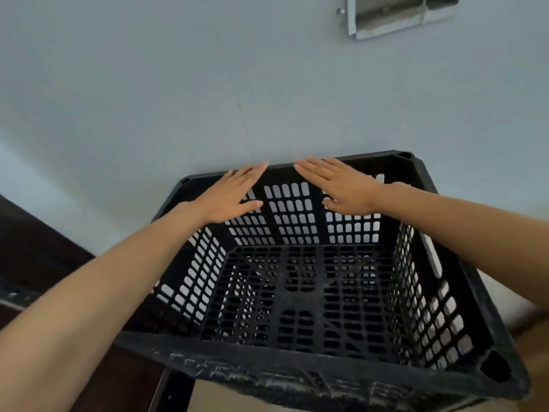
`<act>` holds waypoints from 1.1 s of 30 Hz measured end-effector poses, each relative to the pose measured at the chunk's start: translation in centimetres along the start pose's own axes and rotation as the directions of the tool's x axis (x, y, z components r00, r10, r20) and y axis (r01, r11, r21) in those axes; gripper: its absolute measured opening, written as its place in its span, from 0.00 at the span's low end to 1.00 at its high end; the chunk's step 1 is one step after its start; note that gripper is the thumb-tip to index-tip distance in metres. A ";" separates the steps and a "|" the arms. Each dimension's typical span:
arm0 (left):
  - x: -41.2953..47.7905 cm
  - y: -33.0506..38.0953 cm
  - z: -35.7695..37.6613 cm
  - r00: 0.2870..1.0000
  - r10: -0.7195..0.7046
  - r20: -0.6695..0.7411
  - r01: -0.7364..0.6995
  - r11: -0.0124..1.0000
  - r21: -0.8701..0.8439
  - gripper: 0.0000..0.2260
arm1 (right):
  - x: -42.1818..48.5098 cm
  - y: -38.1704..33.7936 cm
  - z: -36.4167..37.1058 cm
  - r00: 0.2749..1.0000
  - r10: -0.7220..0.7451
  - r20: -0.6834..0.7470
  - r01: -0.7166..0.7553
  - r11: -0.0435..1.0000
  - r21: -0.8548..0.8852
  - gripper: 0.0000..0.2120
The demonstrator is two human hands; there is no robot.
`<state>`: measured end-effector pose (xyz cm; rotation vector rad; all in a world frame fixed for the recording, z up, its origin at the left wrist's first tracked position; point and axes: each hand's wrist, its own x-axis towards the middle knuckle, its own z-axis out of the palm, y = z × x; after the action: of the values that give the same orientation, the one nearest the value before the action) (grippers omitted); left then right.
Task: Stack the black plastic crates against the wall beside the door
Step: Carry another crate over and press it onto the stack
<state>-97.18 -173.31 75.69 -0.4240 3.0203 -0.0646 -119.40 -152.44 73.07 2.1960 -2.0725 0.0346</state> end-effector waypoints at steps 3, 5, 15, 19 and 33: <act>-0.4 0.3 -0.1 1.000 -0.027 0.000 0.027 1.000 -0.016 0.36 | 0.2 0.1 0.2 0.999 -0.017 -0.041 0.018 0.999 0.040 0.41; -0.6 0.5 -0.2 0.999 -0.046 0.020 0.047 0.999 -0.013 0.37 | 0.1 -0.1 0.1 0.999 -0.002 -0.050 0.003 1.000 0.024 0.42; -7.9 0.0 0.0 0.930 -0.366 -0.035 0.364 0.930 -0.039 0.38 | 4.4 -5.2 -2.6 0.970 0.081 -0.230 -0.107 0.989 -0.106 0.38; -15.6 -2.1 0.3 0.832 -0.555 0.007 0.555 0.832 0.002 0.37 | 8.5 -9.6 -3.9 0.977 -0.102 -0.185 0.093 0.994 -0.058 0.37; -22.5 1.6 1.8 0.586 -0.810 0.023 0.789 0.564 -0.244 0.35 | 16.5 -24.6 -0.4 0.886 -0.459 -0.063 0.464 0.876 0.133 0.48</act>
<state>-75.93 -165.61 75.68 -1.8402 2.6118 0.2169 -93.89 -167.50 73.35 2.7014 -1.5169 0.1755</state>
